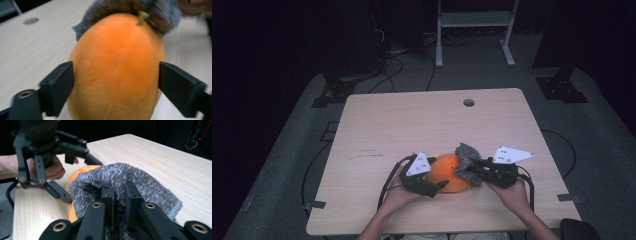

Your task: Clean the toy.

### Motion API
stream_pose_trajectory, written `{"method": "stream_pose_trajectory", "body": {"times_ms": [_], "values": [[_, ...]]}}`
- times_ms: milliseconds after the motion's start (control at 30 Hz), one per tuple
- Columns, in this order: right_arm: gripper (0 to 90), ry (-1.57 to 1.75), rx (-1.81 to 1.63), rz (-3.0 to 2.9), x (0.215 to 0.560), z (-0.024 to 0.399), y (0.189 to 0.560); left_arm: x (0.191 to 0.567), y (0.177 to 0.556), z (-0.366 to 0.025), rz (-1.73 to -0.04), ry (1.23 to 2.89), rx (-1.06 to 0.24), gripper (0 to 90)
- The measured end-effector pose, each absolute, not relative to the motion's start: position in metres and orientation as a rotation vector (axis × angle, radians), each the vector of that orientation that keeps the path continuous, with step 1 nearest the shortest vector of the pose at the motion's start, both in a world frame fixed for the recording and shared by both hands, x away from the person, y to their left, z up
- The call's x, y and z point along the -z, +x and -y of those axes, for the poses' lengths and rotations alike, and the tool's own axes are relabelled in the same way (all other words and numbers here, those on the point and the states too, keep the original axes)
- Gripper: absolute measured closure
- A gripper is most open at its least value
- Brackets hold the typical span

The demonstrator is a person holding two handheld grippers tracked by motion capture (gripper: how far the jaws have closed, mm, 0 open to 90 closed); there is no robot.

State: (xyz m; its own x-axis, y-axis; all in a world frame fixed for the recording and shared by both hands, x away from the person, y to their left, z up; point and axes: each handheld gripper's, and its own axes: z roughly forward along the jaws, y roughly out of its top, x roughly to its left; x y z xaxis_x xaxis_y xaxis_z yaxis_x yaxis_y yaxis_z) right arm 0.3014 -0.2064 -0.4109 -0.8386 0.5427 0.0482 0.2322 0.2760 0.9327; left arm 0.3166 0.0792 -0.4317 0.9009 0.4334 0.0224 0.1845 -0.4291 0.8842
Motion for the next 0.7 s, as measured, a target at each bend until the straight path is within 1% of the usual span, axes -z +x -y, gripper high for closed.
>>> {"method": "stream_pose_trajectory", "body": {"times_ms": [33, 67, 100, 133, 167, 200, 267, 367, 400, 433, 467, 500, 600, 700], "values": [[79.8, 0.71, -1.573, -2.275, 0.41, 0.209, 0.299, 0.432, 0.317, -0.08, -0.452, 2.017, -0.288, 15.9], [79.8, 0.712, -1.569, -2.278, 0.41, 0.209, 0.298, 0.433, 0.317, -0.079, -0.439, 2.017, -0.293, 21.1], [79.8, 0.709, -1.566, -2.28, 0.408, 0.21, 0.297, 0.434, 0.314, -0.078, -0.406, 2.021, -0.324, 29.7], [79.8, 0.702, -1.568, -2.281, 0.407, 0.209, 0.295, 0.435, 0.311, -0.077, -0.366, 2.025, -0.354, 35.5], [79.8, 0.693, -1.574, -2.278, 0.405, 0.208, 0.294, 0.436, 0.308, -0.076, -0.333, 2.029, -0.371, 39.7], [79.8, 0.684, -1.579, -2.277, 0.403, 0.206, 0.293, 0.436, 0.305, -0.075, -0.302, 2.039, -0.39, 41.8], [79.8, 0.681, -1.612, -2.268, 0.402, 0.205, 0.295, 0.437, 0.303, -0.077, -0.275, 2.049, -0.402, 43.3], [79.8, 0.688, -1.612, -2.274, 0.401, 0.205, 0.296, 0.438, 0.303, -0.084, -0.266, 2.057, -0.389, 43.4], [79.8, 0.691, -1.572, -2.29, 0.404, 0.208, 0.296, 0.438, 0.303, -0.086, -0.265, 2.057, -0.382, 41.1], [79.8, 0.691, -1.572, -2.29, 0.404, 0.208, 0.296, 0.438, 0.304, -0.087, -0.273, 2.056, -0.37, 41.1], [79.8, 0.708, -1.555, -2.301, 0.406, 0.212, 0.296, 0.437, 0.304, -0.087, -0.284, 2.056, -0.362, 38.6], [79.8, 0.725, -1.542, -2.31, 0.409, 0.215, 0.296, 0.437, 0.304, -0.087, -0.284, 2.051, -0.359, 38.2], [79.8, 0.747, -1.563, -2.309, 0.409, 0.217, 0.293, 0.438, 0.303, -0.082, -0.25, 2.047, -0.377, 40.8], [79.7, 0.694, -1.597, -2.297, 0.403, 0.206, 0.291, 0.438, 0.303, -0.083, -0.256, 2.057, -0.369, 41.0]]}}
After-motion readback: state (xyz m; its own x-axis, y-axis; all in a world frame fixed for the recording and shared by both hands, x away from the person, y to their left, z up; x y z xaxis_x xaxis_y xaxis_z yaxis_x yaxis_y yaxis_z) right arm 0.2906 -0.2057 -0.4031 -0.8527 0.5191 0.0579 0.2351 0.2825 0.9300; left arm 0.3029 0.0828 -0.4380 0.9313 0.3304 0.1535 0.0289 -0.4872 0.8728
